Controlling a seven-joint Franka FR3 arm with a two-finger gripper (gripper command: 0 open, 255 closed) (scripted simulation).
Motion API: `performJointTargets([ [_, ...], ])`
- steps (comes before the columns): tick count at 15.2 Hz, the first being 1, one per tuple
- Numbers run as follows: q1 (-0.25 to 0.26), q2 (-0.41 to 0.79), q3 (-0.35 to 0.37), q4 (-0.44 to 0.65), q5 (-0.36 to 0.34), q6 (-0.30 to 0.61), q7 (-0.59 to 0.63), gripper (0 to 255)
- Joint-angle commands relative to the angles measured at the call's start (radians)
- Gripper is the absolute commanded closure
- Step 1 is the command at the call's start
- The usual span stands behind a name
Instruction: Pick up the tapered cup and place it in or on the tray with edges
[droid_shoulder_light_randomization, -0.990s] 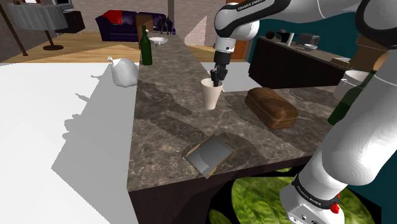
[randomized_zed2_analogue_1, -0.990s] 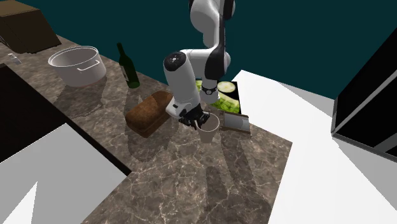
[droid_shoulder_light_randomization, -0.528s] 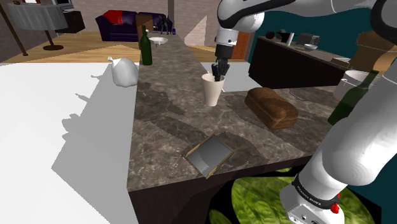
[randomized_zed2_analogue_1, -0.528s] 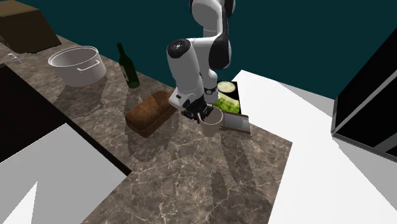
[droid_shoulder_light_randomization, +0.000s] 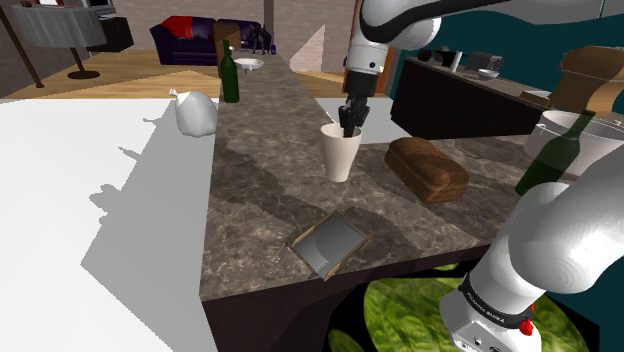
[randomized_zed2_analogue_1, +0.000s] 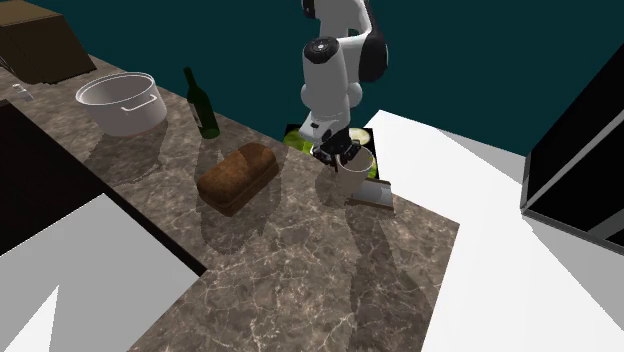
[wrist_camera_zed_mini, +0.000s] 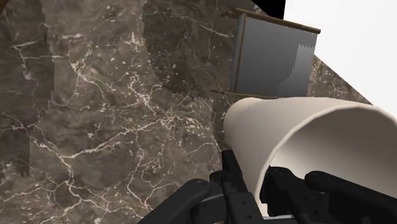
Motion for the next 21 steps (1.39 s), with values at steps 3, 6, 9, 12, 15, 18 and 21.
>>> performJointTargets([
  [3, 0.027, -0.128, 0.051, -0.102, 0.017, -0.013, 0.076, 255],
  [6, 0.049, -0.214, 0.092, -0.16, 0.039, -0.032, 0.133, 255],
  [9, 0.07, -0.285, 0.13, -0.201, 0.062, -0.051, 0.184, 255],
  [12, 0.071, -0.282, 0.132, -0.239, 0.066, -0.011, 0.177, 255],
  [15, 0.072, -0.276, 0.134, -0.276, 0.069, 0.03, 0.17, 255],
  [18, 0.073, -0.269, 0.136, -0.31, 0.073, 0.072, 0.162, 255],
  [21, 0.074, -0.259, 0.138, -0.344, 0.078, 0.115, 0.155, 255],
])
